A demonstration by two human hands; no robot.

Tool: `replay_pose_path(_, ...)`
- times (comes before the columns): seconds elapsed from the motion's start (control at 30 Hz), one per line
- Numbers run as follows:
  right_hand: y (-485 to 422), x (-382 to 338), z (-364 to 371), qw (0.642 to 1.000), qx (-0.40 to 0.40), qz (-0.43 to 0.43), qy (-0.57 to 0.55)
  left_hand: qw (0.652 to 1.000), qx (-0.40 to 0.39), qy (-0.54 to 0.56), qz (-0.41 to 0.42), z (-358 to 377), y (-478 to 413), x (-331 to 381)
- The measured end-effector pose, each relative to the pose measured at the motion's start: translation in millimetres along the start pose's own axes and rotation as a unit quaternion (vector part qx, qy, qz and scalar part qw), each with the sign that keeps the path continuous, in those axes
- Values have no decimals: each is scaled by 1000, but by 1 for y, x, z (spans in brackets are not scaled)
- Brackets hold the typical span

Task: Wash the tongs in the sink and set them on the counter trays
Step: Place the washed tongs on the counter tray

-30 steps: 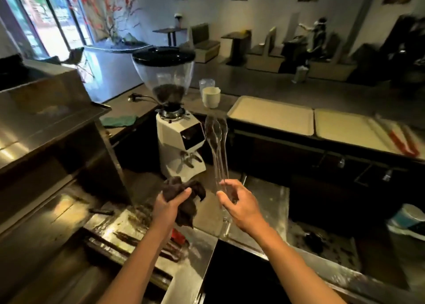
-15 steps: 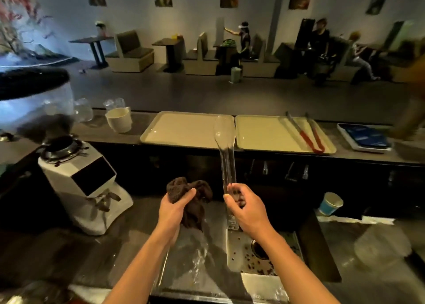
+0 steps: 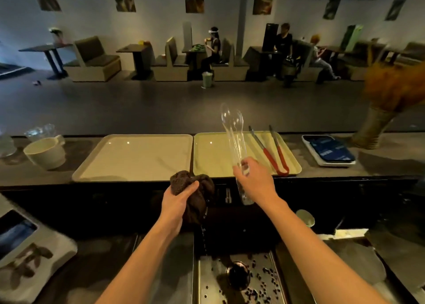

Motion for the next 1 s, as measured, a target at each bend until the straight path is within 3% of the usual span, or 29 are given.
replay_pose_path(0.2,-72,22,-6,988,-13,46,144,999,-8,8,-36,18,-25,-9)
replay_pose_path(0.67,-107,33,14,956,-42,73,282,999,8,25,-48,11,-52,-19)
replay_pose_path(0.73,-100,30,13,959,10,72,274,999,8,27,-47,6,-51,-19)
replay_pose_path(0.83,-78,2,11,970,117,-24,213,998,24,38,-51,-11,-45,-19)
replay_pose_path(1.0,-27,-47,64,993,19,-115,25,993,82,66,-48,-65,-21,-21)
Point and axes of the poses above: each hand's wrist, its own y-axis away from the middle knuckle, its own z-axis out of the palm, x = y × z, the point moved 6 cm from there along -y, towards the middle knuckle, and after that the axes turned 3 degrees about -x, right-handed, at the moved point
